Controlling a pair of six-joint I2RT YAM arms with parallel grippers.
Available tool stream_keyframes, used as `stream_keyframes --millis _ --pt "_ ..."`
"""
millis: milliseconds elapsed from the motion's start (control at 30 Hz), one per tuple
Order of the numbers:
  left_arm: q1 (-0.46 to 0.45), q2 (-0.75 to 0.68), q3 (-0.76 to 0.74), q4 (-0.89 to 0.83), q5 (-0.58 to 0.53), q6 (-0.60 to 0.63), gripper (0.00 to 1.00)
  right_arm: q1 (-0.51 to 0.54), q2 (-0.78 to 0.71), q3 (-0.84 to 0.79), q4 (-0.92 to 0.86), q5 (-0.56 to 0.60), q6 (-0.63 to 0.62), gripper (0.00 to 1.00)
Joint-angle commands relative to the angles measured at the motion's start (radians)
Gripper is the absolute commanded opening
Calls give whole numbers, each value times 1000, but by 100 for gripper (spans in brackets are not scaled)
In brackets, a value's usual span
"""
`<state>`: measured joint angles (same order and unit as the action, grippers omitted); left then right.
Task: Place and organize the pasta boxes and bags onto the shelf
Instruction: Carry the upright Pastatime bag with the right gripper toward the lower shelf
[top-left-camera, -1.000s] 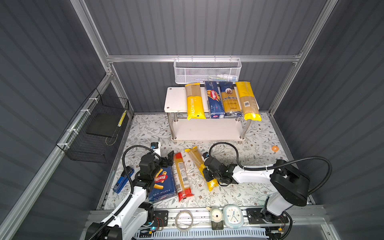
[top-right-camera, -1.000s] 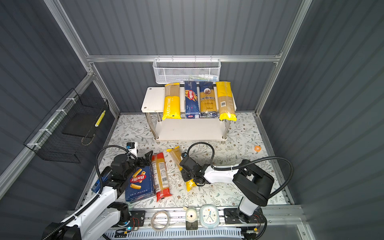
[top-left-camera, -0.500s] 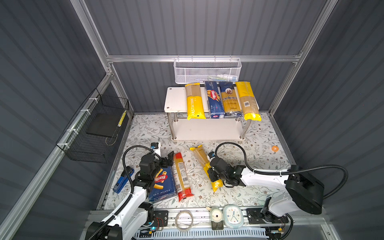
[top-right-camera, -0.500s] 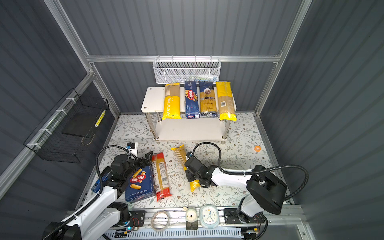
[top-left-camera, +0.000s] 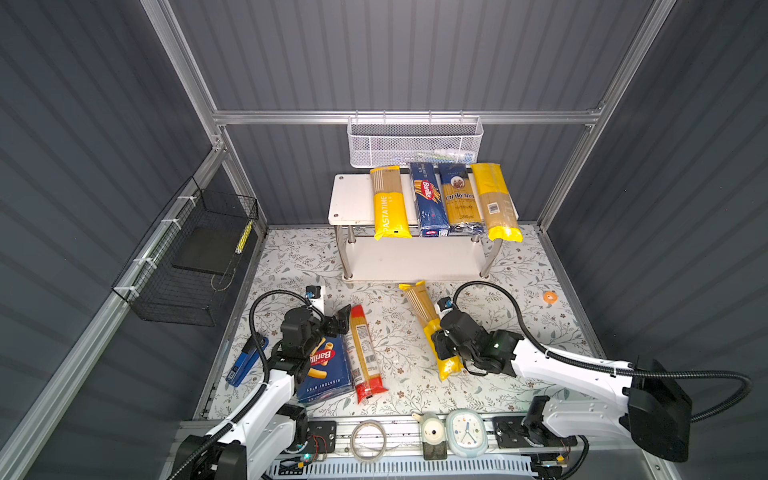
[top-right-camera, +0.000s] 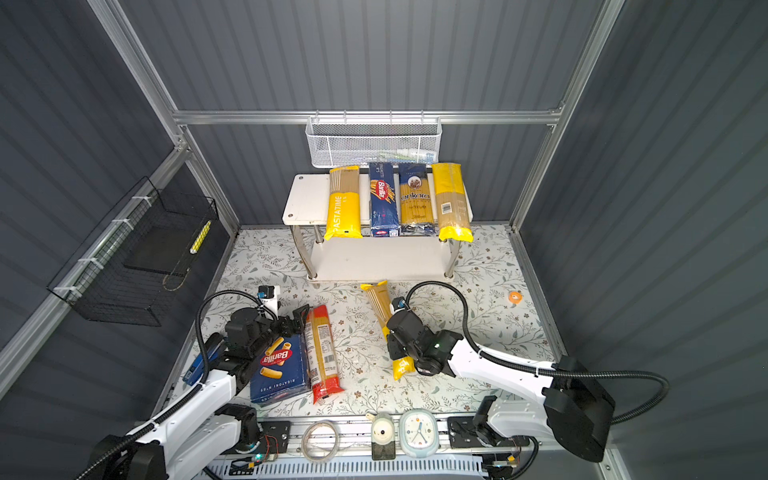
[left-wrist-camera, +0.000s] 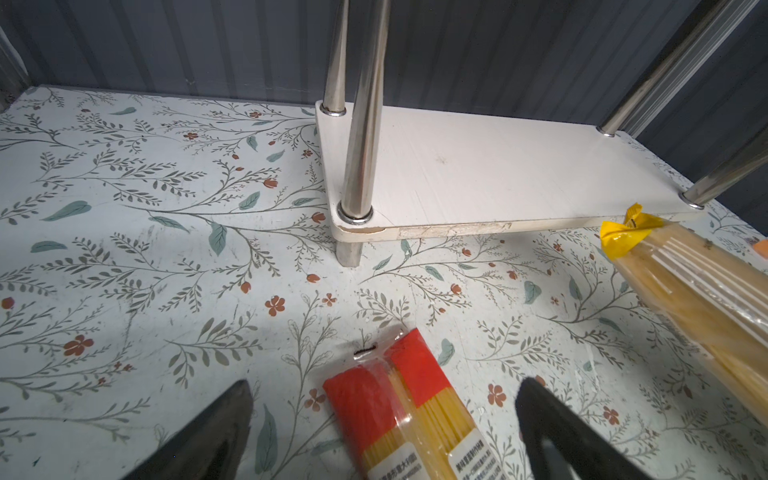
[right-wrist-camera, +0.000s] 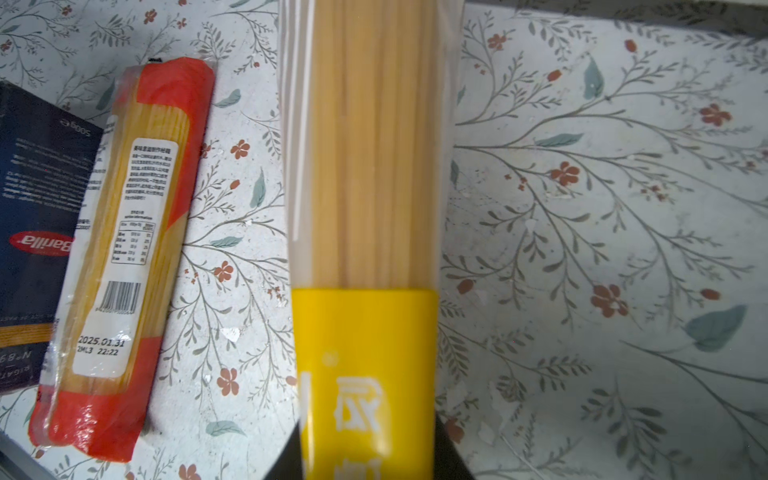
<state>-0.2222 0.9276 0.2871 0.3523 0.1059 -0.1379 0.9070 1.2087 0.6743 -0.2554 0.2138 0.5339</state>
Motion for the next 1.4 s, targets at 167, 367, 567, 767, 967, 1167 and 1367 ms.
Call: stream_keyframes --millis 167,367,567,767,967,1167,1367 --pt "-6 -64 3 29 128 22 100 -113 -143 15 16 15 -28 15" --pt "-6 -25 16 67 333 -16 100 -226 -191 32 -14 -19 -75 15" --pt "-23 33 1 154 407 -53 99 -327 -179 64 -16 -44 -124 14" --pt "-44 58 8 143 388 -24 100 -394 -130 124 7 -56 -177 14" --pt "-53 64 9 143 386 -20 100 -467 -40 182 38 -92 -209 14" --pt "-54 60 5 138 366 -11 100 -491 11 232 64 -105 -198 13" --pt "-54 70 4 145 359 -23 100 -513 46 248 97 -111 -200 14"
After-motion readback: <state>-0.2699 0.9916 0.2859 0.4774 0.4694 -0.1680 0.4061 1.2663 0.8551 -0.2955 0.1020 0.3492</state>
